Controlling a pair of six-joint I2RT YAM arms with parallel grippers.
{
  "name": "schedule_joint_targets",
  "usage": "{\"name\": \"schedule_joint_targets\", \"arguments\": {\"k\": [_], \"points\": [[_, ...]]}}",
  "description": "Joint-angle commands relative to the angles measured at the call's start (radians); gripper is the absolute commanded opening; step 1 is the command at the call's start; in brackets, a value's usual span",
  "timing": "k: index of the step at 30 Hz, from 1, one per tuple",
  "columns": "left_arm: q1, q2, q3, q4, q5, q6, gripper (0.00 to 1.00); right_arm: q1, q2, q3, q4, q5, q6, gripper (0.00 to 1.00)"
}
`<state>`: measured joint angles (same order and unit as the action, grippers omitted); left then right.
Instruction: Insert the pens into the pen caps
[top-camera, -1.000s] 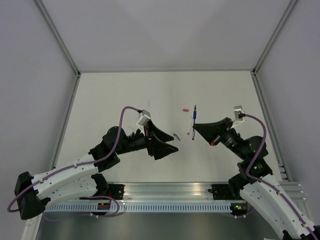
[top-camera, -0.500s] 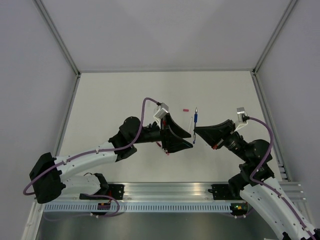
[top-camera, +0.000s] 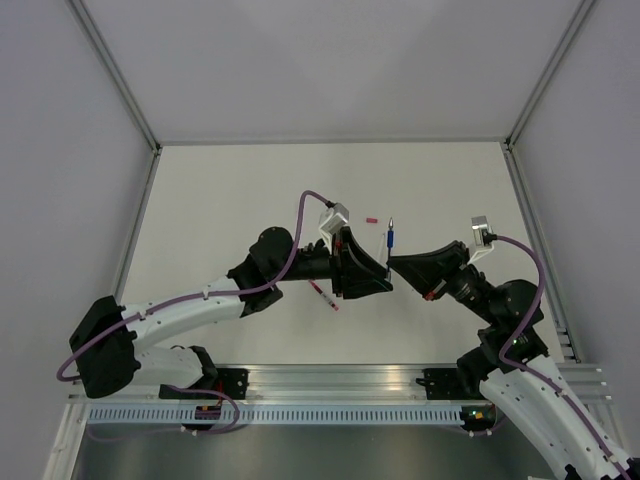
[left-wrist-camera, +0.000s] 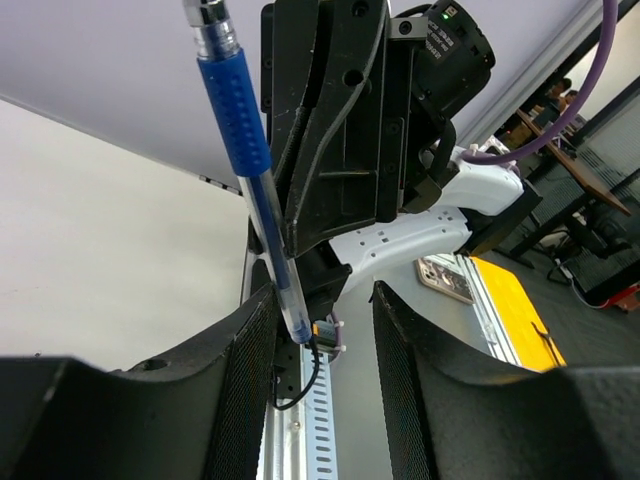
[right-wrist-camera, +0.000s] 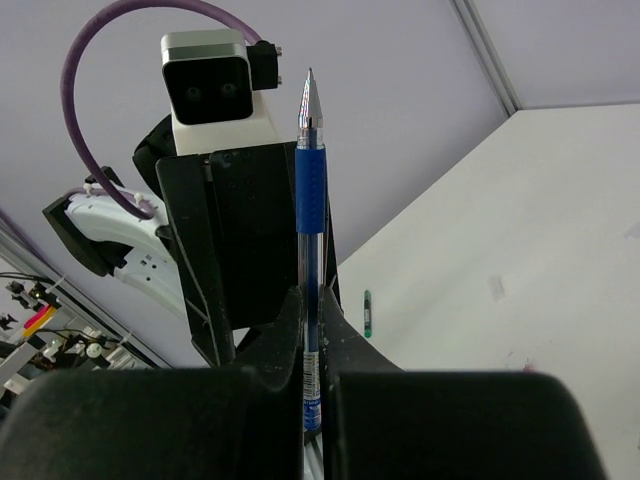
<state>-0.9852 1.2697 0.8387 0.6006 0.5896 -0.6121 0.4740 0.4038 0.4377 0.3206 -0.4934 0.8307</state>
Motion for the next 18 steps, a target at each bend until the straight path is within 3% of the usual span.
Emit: {"name": "schedule_joint_targets", "arguments": {"k": [1,12,15,18], "points": [[-0.003,0.01,0.036,0.039,0.047,-0.001,0.49,0.003,-0.003,-0.005,0.021,-0.008,0.004,0.0],[-0.003,0.04,0.046,0.068,0.073,-0.029,0.36,0.003,0.012,-0.005,0.028,-0.008,0.011,0.0],[-0.003,0.042,0.045,0.074,0.07,-0.035,0.26,0.003,0.017,-0.014,0.032,-0.011,0.015,0.0],[-0.003,0.046,0.054,0.079,0.073,-0.049,0.08,0.003,0.015,-0.034,0.054,-0.014,0.024,0.0]]}}
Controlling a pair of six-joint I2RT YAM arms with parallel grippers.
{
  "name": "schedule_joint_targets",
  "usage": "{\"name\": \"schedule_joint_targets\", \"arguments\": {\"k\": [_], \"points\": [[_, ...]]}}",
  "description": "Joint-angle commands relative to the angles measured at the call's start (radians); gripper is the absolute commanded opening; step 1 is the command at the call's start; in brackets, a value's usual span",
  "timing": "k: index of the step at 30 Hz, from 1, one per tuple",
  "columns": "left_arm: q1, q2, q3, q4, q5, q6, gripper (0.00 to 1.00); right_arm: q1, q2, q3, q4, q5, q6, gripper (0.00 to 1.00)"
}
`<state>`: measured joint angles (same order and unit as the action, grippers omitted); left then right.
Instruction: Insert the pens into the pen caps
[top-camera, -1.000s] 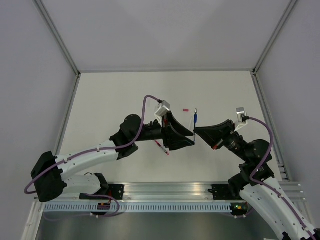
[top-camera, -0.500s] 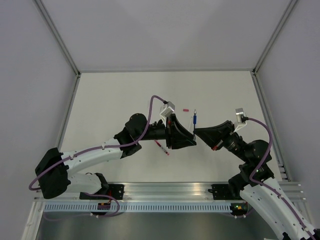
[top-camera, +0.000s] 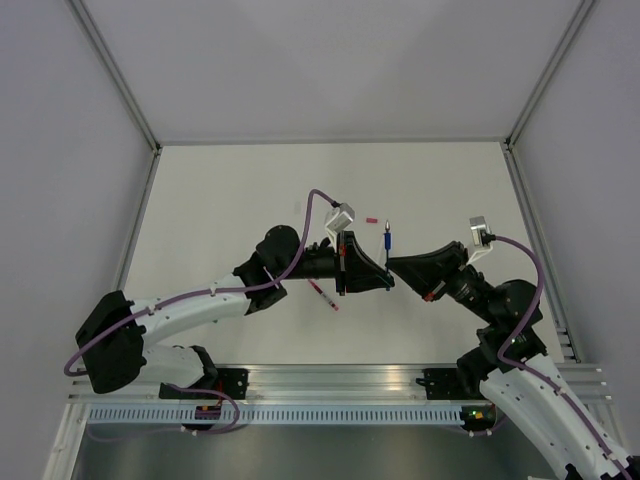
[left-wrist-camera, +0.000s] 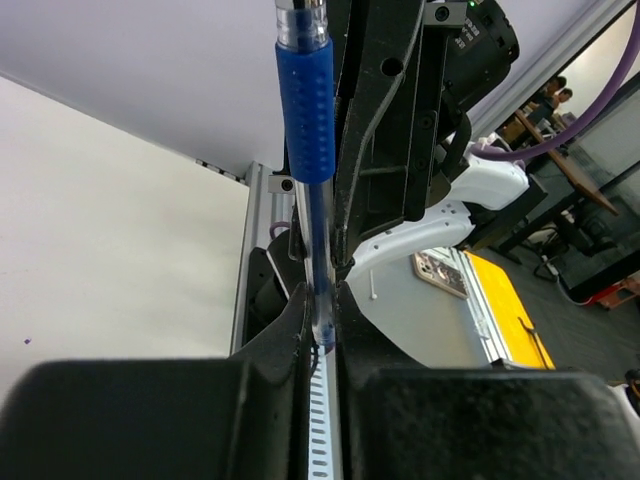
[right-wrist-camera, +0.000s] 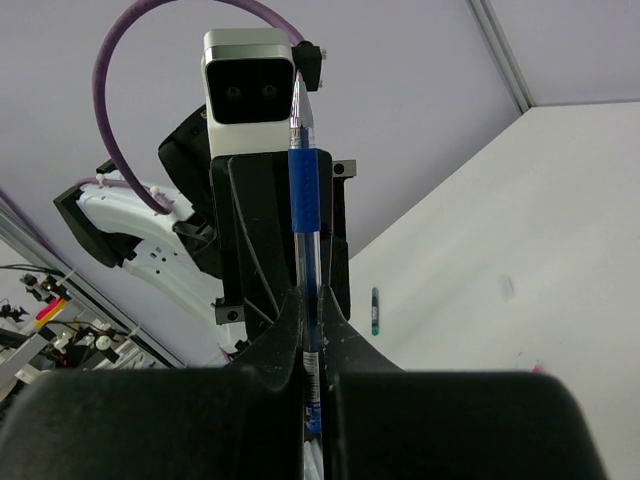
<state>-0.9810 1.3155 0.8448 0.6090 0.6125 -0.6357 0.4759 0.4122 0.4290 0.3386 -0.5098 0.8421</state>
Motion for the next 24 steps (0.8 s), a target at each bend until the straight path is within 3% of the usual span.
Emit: {"name": "schedule_joint_targets", "arguments": {"k": [1,4,5,6,9,12,16,19,22,24], "points": [[-0.007,0.002,0.048,0.069,0.05,-0.033,0.02,0.001,0.005,-0.029,0.039,0.002,0.015,0.0],[-0.007,-0.007,0.046,0.046,0.049,-0.042,0.02,0.001,0.0,-0.039,0.033,0.008,0.006,0.01],[-0.007,-0.013,0.05,0.02,0.034,-0.036,0.02,0.001,0.002,-0.036,0.021,0.013,-0.003,0.06],[-0.007,-0.024,0.051,-0.018,0.017,-0.024,0.02,0.001,0.002,-0.013,-0.033,0.026,-0.017,0.31],[-0.005,-0.096,0.033,-0.193,-0.104,0.091,0.02,0.001,0.004,0.075,-0.192,0.109,-0.101,0.67],[-0.004,-0.192,0.004,-0.366,-0.253,0.152,0.02,0.001,0.019,0.183,-0.326,0.195,-0.17,0.76],[-0.002,-0.318,-0.021,-0.569,-0.451,0.191,0.02,0.001,0.066,0.283,-0.433,0.244,-0.228,0.82],[0.001,-0.413,-0.023,-0.764,-0.696,0.191,0.02,0.001,0.143,0.335,-0.542,0.245,-0.306,0.81],[0.001,-0.51,-0.052,-0.868,-0.966,0.206,0.02,0.0,0.297,0.337,-0.619,0.223,-0.411,0.72],[0.001,-0.562,-0.094,-0.885,-1.022,0.229,0.02,0.001,0.373,0.304,-0.599,0.205,-0.449,0.65]]}}
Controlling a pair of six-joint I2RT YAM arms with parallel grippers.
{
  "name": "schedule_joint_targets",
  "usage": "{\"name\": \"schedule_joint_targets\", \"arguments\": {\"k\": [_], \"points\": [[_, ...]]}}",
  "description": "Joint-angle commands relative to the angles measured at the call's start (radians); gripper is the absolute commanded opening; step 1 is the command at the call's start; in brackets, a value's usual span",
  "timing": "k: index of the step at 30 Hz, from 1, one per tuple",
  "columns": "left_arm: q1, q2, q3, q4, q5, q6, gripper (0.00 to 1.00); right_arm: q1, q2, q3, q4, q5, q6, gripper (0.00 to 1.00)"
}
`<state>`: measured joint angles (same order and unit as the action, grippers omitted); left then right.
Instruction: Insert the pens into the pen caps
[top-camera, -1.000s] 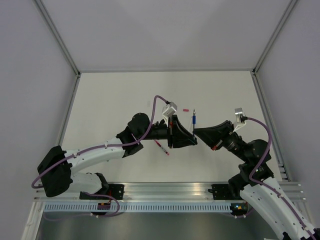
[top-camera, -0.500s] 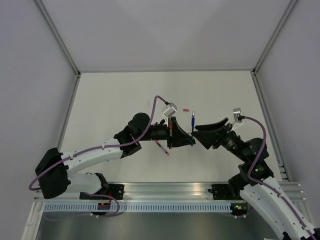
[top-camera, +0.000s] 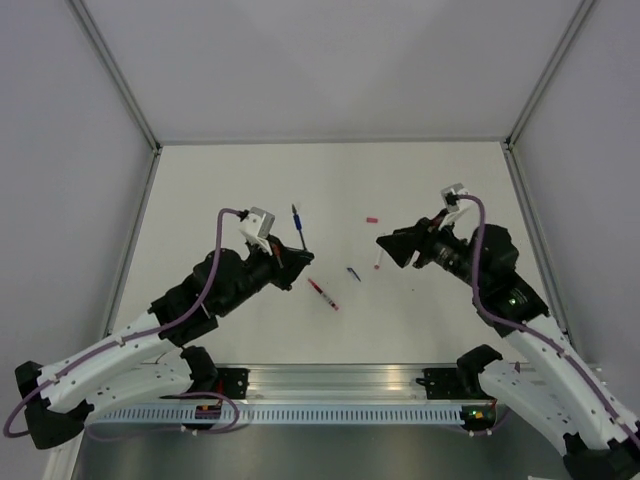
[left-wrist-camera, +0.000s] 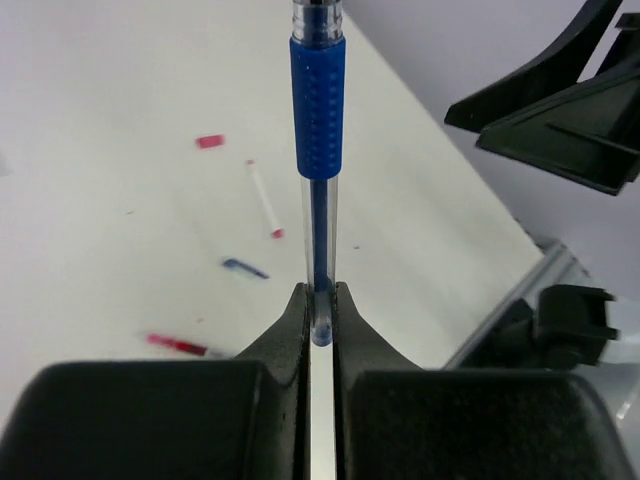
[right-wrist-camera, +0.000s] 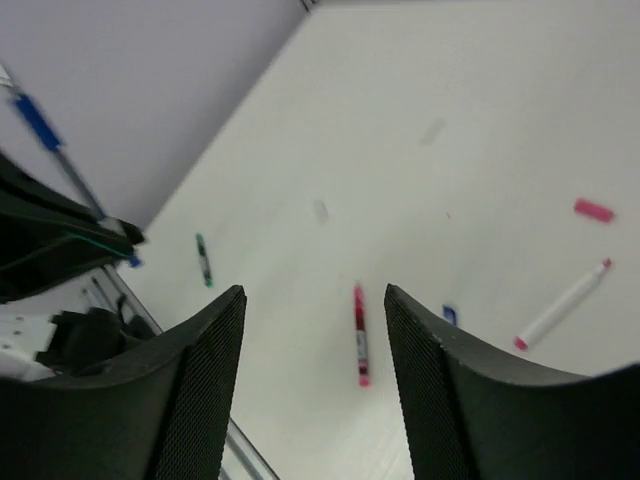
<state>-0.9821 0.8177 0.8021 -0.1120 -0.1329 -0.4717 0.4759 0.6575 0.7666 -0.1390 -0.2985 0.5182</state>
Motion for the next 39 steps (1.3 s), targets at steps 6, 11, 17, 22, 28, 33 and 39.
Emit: {"name": "schedule_joint_targets", "arguments": {"k": [6,11,17,22,28,33,39], "points": [[0.002,-0.27,-0.222,-0.091,-0.261,0.067,0.02,0.027,0.49,0.031,-0.116,0.028,-0.195,0.51],[0.0,-0.342,-0.331,-0.003,-0.208,0.09,0.02,0.093,0.762,0.173,-0.189,0.127,-0.317,0.46],[0.002,-0.417,-0.4,0.078,-0.029,0.122,0.02,0.128,0.941,0.25,-0.211,0.15,-0.353,0.43],[0.002,-0.452,-0.423,0.097,0.032,0.119,0.02,0.211,1.033,0.335,-0.244,0.232,-0.382,0.43],[0.002,-0.529,-0.443,0.074,-0.023,0.11,0.02,0.234,1.128,0.418,-0.303,0.326,-0.412,0.43],[0.0,-0.588,-0.452,0.057,-0.054,0.105,0.02,0.254,1.145,0.409,-0.297,0.414,-0.414,0.43],[0.0,-0.592,-0.451,0.049,-0.065,0.104,0.02,0.256,1.154,0.396,-0.286,0.388,-0.412,0.42]]}}
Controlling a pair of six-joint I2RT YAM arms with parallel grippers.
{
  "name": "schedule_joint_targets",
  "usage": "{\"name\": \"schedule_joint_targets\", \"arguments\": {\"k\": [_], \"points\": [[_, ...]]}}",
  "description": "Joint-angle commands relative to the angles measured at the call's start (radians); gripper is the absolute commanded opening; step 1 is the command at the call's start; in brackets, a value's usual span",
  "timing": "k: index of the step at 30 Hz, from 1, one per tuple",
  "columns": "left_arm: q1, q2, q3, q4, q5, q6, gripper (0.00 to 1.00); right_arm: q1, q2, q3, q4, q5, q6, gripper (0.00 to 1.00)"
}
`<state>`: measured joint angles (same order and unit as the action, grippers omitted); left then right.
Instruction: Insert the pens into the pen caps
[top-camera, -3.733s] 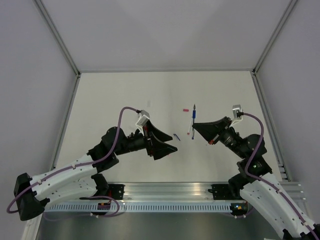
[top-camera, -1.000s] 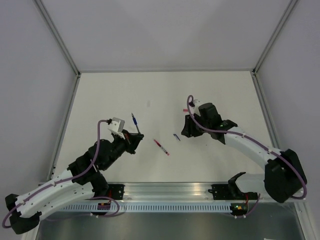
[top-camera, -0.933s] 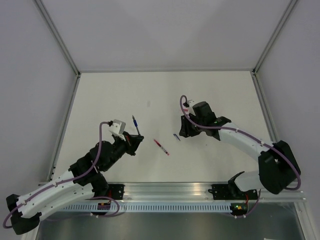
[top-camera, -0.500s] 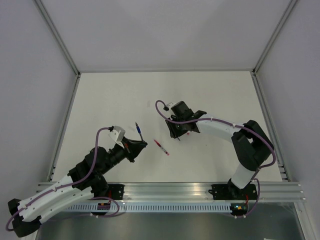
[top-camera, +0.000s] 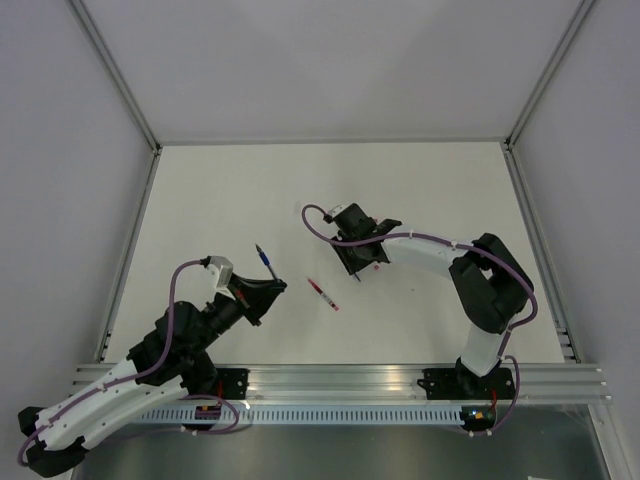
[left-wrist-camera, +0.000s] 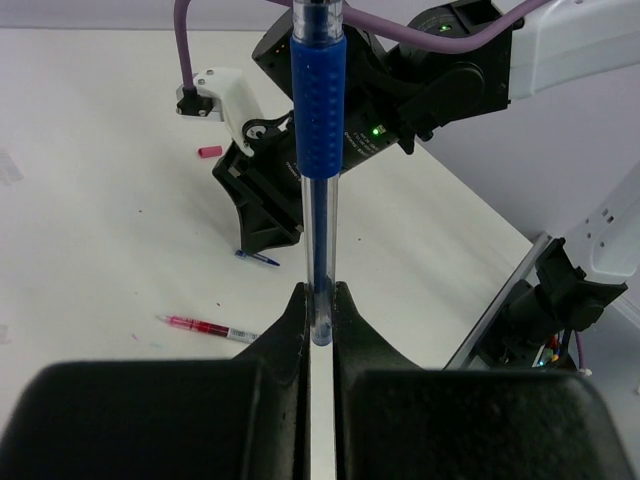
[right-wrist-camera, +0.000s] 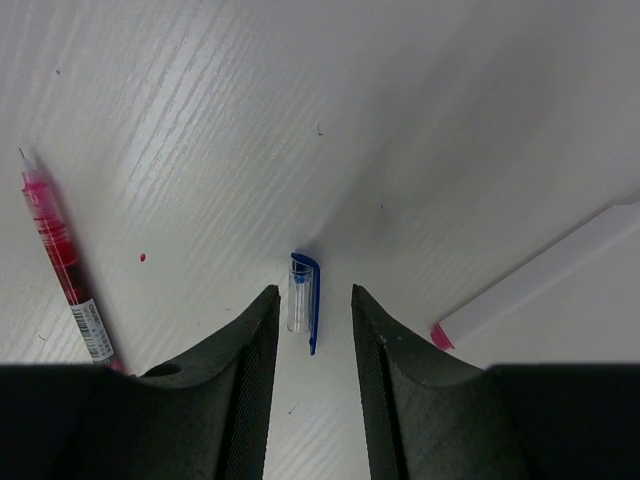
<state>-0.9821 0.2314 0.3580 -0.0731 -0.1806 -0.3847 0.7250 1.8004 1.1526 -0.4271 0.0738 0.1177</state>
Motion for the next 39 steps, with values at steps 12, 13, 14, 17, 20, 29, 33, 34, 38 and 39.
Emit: {"name": "schedule_joint_targets", "arguments": {"k": [12,13,14,17,20,29,33,34,38,39], "points": [[0.002,-0.006,-0.01,0.004,-0.033,0.014,0.02,0.022,0.057,-0.06,0.048,0.006,0.005,0.36],[0.002,-0.004,-0.008,0.004,-0.033,0.015,0.02,0.024,0.06,-0.062,0.047,0.015,0.013,0.34],[0.002,-0.006,-0.008,0.006,-0.033,0.015,0.02,0.028,0.06,-0.062,0.039,0.027,0.013,0.33],[0.002,-0.006,-0.008,0.004,-0.033,0.013,0.02,0.03,0.054,-0.068,0.031,0.053,0.025,0.27],[0.002,-0.009,-0.008,0.004,-0.033,0.014,0.02,0.03,0.051,-0.067,0.019,0.072,0.033,0.14],[0.0,0.06,-0.01,0.065,0.104,0.024,0.02,0.03,-0.013,0.094,-0.127,0.112,0.054,0.0],[0.0,0.147,-0.017,0.205,0.347,0.033,0.02,0.03,-0.165,0.246,-0.182,0.104,0.094,0.0],[0.0,0.185,-0.019,0.225,0.386,0.032,0.02,0.03,-0.192,0.29,-0.179,0.098,0.123,0.0],[0.002,0.292,-0.004,0.282,0.503,0.033,0.02,0.031,-0.341,0.3,-0.069,-0.034,0.186,0.0],[0.002,0.33,0.01,0.282,0.523,0.038,0.02,0.031,-0.395,0.274,-0.011,-0.122,0.195,0.0]]}}
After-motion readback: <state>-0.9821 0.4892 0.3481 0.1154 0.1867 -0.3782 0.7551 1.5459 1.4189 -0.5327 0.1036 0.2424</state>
